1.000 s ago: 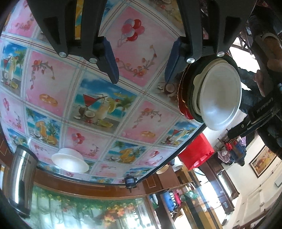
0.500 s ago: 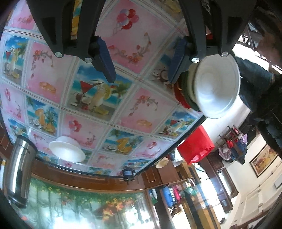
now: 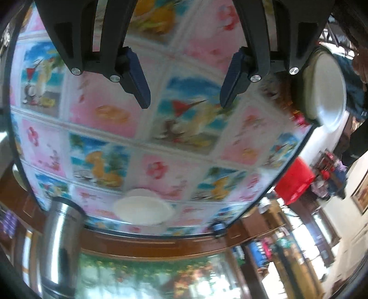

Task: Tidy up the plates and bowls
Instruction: 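Move both grippers toward the smaller white bowl beside the steel kettle, then close both grippers on the smaller white bowl rim, then lift the smaller white bowl with both grippers and carry it to the stack, then lower the smaller white bowl into the large white bowl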

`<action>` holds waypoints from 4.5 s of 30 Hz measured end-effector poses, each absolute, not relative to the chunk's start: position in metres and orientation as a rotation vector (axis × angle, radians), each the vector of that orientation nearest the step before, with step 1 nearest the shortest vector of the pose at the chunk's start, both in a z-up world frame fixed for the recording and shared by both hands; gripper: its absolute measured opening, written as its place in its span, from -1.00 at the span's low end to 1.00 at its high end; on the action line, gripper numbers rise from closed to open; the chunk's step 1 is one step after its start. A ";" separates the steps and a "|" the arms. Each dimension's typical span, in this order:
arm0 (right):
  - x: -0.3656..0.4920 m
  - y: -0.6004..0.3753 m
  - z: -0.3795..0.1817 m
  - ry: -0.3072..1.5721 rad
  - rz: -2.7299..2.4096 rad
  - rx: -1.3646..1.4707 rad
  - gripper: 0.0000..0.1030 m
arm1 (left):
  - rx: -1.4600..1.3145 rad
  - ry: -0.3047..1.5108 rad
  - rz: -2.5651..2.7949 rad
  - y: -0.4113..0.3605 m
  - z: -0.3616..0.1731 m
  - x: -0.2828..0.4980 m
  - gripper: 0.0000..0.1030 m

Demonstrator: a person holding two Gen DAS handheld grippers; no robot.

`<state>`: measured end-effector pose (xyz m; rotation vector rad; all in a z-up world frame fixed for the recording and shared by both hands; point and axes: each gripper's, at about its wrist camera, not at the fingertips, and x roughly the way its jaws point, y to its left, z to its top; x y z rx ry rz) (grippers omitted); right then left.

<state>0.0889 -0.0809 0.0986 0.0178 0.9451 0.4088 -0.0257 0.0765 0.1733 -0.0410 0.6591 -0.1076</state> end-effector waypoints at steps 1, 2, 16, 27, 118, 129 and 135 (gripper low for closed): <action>0.098 -0.086 0.098 0.950 0.397 0.019 0.22 | -0.030 0.667 -0.103 0.071 0.171 -0.011 0.41; 0.107 -0.090 0.097 0.955 0.384 0.021 0.22 | -0.020 0.677 -0.083 0.066 0.169 0.005 0.41; 0.243 -0.132 0.094 0.964 0.296 0.064 0.23 | -0.079 0.835 0.026 0.031 0.111 0.191 0.41; 0.285 -0.123 0.084 0.952 0.328 0.066 0.22 | -0.077 0.894 0.051 0.018 0.070 0.228 0.41; -0.013 -0.004 0.123 0.867 0.627 -0.115 -0.65 | -0.151 0.903 -0.012 0.134 0.109 -0.102 -0.68; -0.012 0.065 0.126 0.864 0.738 -0.180 -0.65 | -0.196 0.890 0.099 0.197 0.112 -0.123 -0.68; -0.010 0.091 0.119 0.879 0.768 -0.213 -0.65 | -0.233 0.907 0.128 0.221 0.102 -0.127 -0.68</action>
